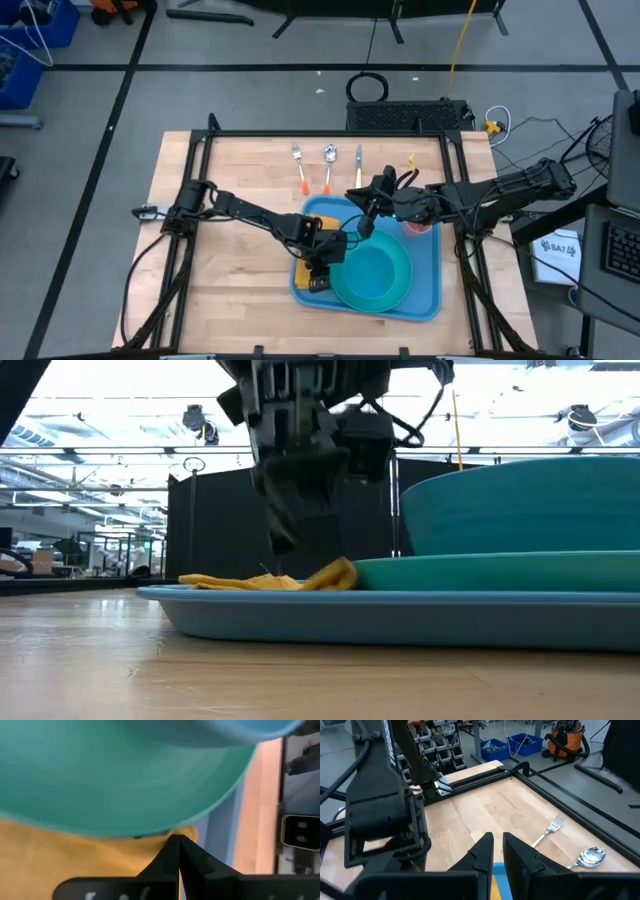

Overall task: Set up tray
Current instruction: Put the yellow napkin to the left of green plate on the blue serving tray, then put the yellow knife on top of the yellow napkin

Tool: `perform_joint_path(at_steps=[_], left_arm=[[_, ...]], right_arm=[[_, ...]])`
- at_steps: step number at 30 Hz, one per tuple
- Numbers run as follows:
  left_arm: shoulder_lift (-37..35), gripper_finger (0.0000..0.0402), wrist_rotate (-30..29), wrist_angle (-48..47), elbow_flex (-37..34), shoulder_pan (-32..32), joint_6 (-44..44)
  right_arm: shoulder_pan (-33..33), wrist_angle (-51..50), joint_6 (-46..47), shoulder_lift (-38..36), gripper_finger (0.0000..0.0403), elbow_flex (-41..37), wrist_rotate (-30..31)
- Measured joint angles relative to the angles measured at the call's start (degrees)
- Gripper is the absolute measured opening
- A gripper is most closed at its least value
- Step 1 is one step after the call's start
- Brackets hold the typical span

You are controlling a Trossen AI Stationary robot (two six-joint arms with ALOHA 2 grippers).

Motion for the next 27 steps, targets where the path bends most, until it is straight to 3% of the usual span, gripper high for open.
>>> perform_joint_path(at_steps=[10, 14, 24, 27], left_arm=[[1.77, 0.0, -2.84, 3.47, -0.07, -1.42, -2.07], [1.73, 0.0, -0.56, 7.03, 0.02, -1.08, -4.26], [0.95, 0.0, 2.06, 2.31, -0.09, -1.32, -4.37], [-2.01, 0.0, -0.44, 0.73, -0.09, -1.32, -4.13]], right_arm=[[0.03, 0.71, 0.01, 0.0, 0.0034, 0.0, -0.02], [0.04, 0.83, 0.02, 0.0, 0.0034, 0.0, -0.02], [0.07, 1.2, 0.02, 0.0, 0.0034, 0.0, -0.02], [0.11, 1.2, 0.02, 0.0, 0.0034, 0.0, -0.02]])
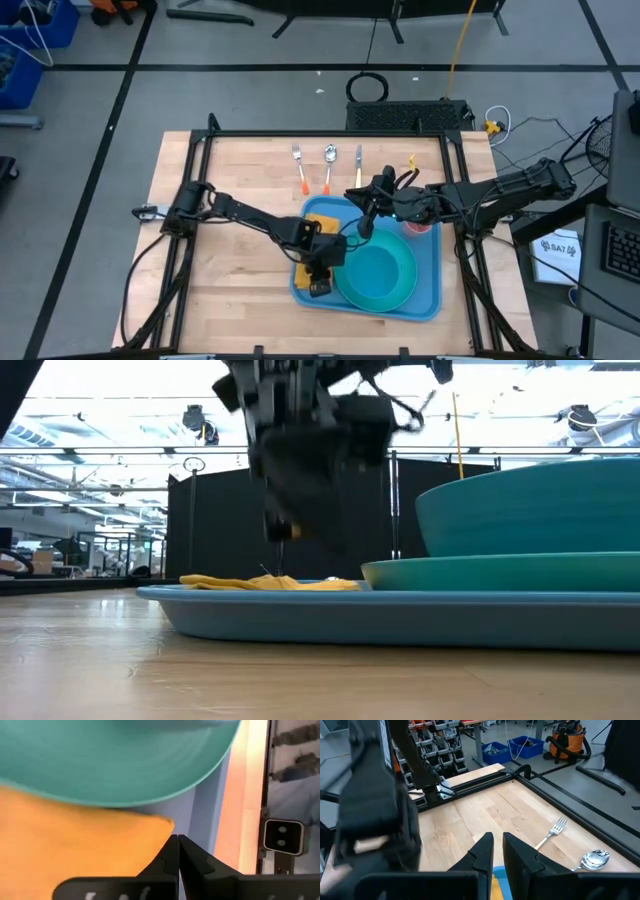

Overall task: Set up tray
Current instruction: Put the yellow knife on top of the yellow napkin

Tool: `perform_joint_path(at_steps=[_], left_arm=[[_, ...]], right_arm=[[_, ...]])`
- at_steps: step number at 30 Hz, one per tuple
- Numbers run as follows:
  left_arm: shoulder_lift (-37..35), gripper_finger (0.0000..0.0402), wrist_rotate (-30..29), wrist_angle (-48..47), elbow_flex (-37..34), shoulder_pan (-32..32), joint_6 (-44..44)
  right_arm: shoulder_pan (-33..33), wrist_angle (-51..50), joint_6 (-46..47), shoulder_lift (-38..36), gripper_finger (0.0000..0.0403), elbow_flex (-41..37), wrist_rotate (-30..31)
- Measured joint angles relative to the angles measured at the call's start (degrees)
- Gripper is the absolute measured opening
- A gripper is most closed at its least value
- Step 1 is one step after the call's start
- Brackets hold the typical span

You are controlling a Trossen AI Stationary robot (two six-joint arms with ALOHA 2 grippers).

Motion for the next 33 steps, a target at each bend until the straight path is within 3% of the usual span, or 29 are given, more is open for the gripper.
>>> perform_joint_path(at_steps=[12, 17, 21, 26, 33], left_arm=[[-11.55, 0.0003, -19.61, -13.85, 0.07, 0.92, 3.06], [-13.76, 0.0008, -21.08, -14.5, 0.09, 3.01, 1.55], [-15.47, 0.0003, -21.46, -14.5, 0.0, 4.62, 0.3], [-20.39, 0.0004, -24.44, -14.82, -1.41, 6.74, -1.45], [-33.65, 0.0003, -22.29, 2.87, -15.34, 10.57, -7.12]], right_arm=[[0.0, 0.47, 0.0, 0.0, 0.0034, 0.0, 0.02], [-0.78, 2.4, 2.6, 0.0, 0.0034, 0.0, -0.24], [-3.31, -0.41, 6.75, -0.02, 0.0043, 0.0, -7.12], [-5.67, -3.27, 9.68, -0.03, 0.006, 0.01, -8.33], [-8.83, -2.41, 9.65, -0.39, 0.0057, -0.01, -16.6]])
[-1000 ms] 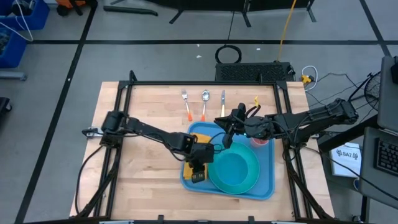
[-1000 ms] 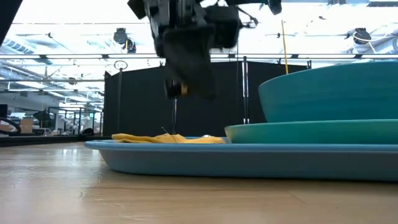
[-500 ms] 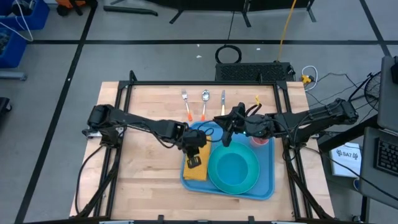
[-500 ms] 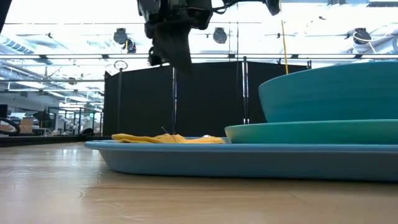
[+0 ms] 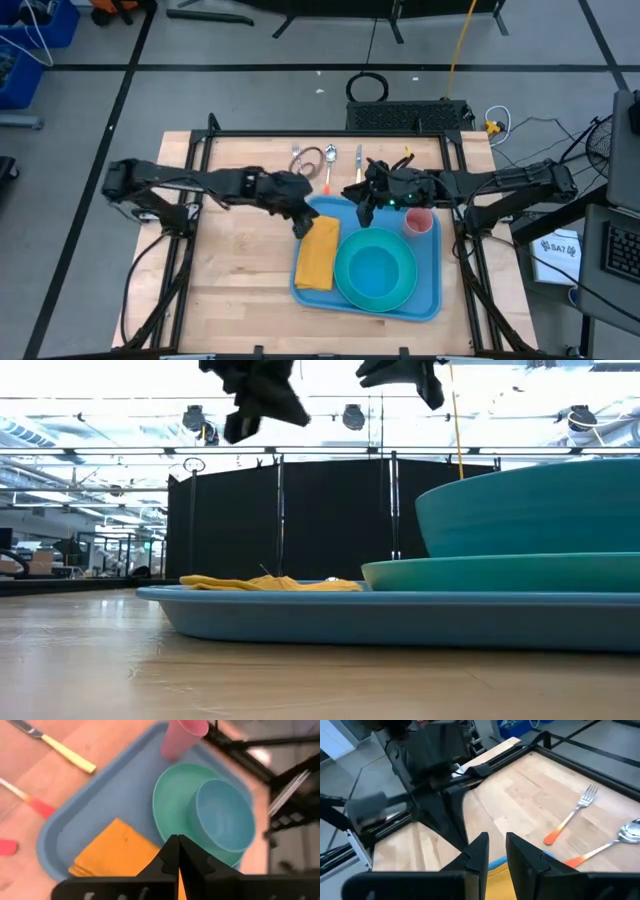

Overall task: Set up tray
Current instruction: Put the yellow knife on top of the yellow napkin

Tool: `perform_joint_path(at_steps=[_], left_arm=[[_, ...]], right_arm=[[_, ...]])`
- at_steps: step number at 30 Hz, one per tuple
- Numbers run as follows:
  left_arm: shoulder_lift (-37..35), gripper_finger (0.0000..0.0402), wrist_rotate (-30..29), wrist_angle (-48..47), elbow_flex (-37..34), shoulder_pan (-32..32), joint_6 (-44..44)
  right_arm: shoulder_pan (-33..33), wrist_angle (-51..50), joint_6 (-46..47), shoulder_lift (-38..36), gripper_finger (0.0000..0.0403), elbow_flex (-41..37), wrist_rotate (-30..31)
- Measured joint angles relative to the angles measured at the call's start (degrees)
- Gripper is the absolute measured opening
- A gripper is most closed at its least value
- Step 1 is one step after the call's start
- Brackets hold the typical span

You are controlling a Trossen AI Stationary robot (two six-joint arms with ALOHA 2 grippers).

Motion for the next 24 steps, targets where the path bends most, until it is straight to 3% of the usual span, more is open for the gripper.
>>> perform_joint_path(at_steps=[4, 11, 17, 24], left_arm=[[-8.61, 0.0007, 1.72, 9.5, -9.77, 2.54, -2.31], [-22.48, 0.0003, 4.53, 17.27, -23.67, 8.3, -2.52], [-32.42, 0.0017, 10.03, 19.41, -30.98, 15.28, -1.09], [-40.58, 0.0004, 12.85, 19.31, -34.64, 23.39, -1.46]], right_arm=[[-3.64, -0.91, 4.63, 0.0, 0.0057, -0.01, 0.76], [-11.9, -3.28, 13.61, 2.7, 0.0075, -0.03, -2.09], [-16.77, -0.8, 19.0, 8.99, 0.0125, 0.38, -5.65], [-17.66, 2.35, 17.93, 19.89, 0.0196, 7.96, -10.91]])
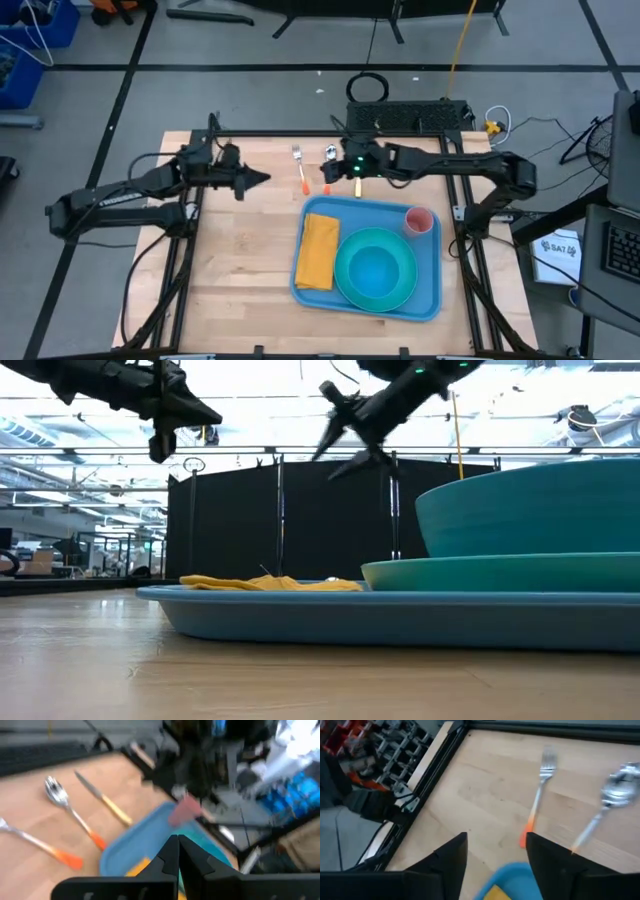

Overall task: Set up tray
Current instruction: Put the yellow knife on top of the yellow napkin

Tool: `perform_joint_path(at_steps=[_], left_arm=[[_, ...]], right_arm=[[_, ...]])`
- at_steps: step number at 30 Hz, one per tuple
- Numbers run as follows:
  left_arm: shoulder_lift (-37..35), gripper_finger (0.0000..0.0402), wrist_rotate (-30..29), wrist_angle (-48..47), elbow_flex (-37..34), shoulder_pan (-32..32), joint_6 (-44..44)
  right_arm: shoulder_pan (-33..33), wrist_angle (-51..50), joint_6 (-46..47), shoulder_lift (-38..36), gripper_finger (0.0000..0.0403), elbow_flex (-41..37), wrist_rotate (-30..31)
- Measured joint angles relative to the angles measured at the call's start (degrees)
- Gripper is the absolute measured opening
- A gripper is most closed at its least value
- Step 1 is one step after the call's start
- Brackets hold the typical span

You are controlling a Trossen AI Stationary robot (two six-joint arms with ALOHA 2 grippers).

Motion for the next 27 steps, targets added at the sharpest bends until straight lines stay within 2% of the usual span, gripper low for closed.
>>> perform_joint_path(at_steps=[3, 6, 10, 14, 18, 22, 27], left_arm=[[-2.54, 0.0003, -0.48, -2.06, -0.77, 3.14, -0.88], [-3.75, 0.0021, 0.13, -4.31, -0.78, 5.59, 0.28], [-4.47, 0.0074, 0.56, -6.65, -0.79, 7.67, 0.52], [-4.67, 0.0148, 3.62, -7.14, -0.79, 9.04, 0.86], [-4.69, 0.0212, 3.86, -7.49, -0.79, 9.43, 2.86], [-4.69, 0.0246, 4.13, -7.34, -0.79, 9.66, 3.41], [-4.69, 0.0263, 4.12, -7.34, -0.79, 9.66, 5.2]], right_arm=[[-0.62, -0.3, -0.43, 4.52, 0.0206, 4.94, -1.2], [-1.48, -0.25, -1.58, 7.93, 0.0207, 9.46, -2.5], [-4.09, -4.62, -0.8, 8.92, 0.0208, 11.66, -2.5], [-6.76, -12.44, 0.07, 8.38, 0.0208, 11.66, -2.29], [-9.14, -19.95, 3.94, 8.2, 0.0203, 11.77, -3.52], [-10.88, -25.71, 5.36, 8.53, 0.0187, 11.66, -5.18], [-12.83, -30.69, 4.57, 9.67, 0.0165, 11.62, -7.58]])
